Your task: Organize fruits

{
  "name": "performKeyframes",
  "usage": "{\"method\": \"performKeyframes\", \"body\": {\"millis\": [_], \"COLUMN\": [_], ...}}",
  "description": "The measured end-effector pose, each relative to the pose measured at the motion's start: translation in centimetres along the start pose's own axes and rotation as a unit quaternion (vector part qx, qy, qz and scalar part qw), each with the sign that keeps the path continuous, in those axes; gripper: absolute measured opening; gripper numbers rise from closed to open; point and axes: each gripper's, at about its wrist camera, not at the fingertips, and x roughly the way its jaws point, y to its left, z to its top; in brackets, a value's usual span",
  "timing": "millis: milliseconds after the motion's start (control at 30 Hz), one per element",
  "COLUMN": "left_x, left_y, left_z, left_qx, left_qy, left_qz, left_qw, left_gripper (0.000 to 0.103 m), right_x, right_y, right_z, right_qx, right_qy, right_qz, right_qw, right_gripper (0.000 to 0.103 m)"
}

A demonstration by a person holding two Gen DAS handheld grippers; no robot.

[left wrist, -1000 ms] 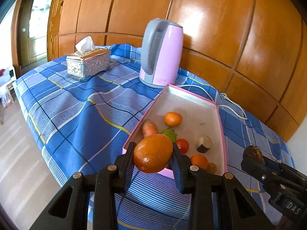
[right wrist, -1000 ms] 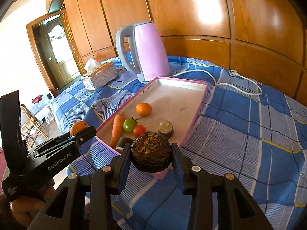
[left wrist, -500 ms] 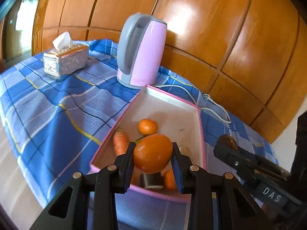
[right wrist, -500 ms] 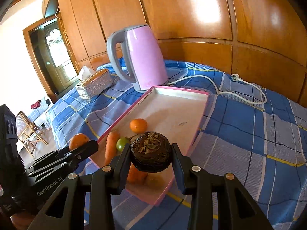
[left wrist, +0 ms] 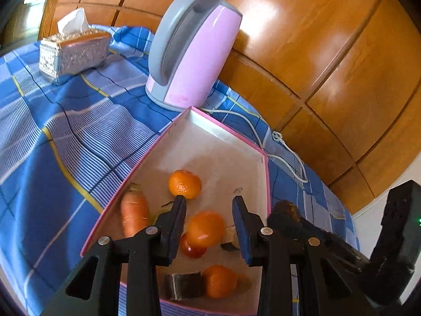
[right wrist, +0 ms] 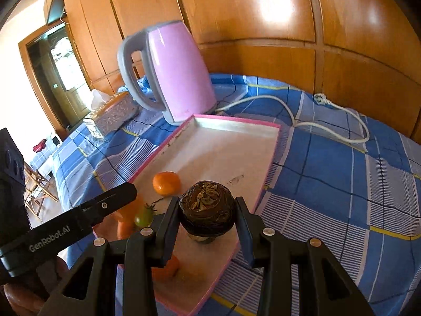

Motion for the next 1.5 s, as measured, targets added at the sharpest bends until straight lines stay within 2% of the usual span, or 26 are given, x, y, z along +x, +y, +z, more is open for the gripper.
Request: {"method": "performKeyframes", "body": {"millis": [167,400,533,700,1033,1500], "left_x": [0.7,0.1,-0.7,-1.3,-2.3,-4.4], "left_y": [0.0,0.0,-0.1,-0.5,-0.9,-1.3], "left_z": [-0.4,-1.0,-1.4,-1.9,-3.1,-4.7], "left_qx": [0.007,0.029,0.042,0.054,0.069,0.082], "left_qy": [0.005,-0.007,-0.021,-0.03,-0.037,-0.048], "left_qz": [0.01,0.06,0.089,0.108,0.13,0.149], "left_qw": [0.9999,0.9978,0.9949,0.9922,0.9884,0.9842], "left_gripper": [0.036,0.036,0.036,0.036,0.039,0.04], "right_x": [1.9,3.5,3.5,2.8,1.2,-1.4], "right_y": [0.3,0.6,0.4,-0.4,-0.7,0.5], "right_z": [-0.1,-0.5,-0.5,-0.5,-1.6,-3.3], "right_qx": [-0.006,-0.018,-0.015,0.014,0.036,0.017], "right_qy": [0.017,0.033,0.032,0.028,0.021,0.006], "right_qz": [-0.003,0.0,0.007,0.024,0.031,-0.01], "right_qw": [1.0,0.999,0.999,0.999,0.999,1.0], "right_gripper": [0.041,0.042,0.042,0.043,0.043,0.043]}}
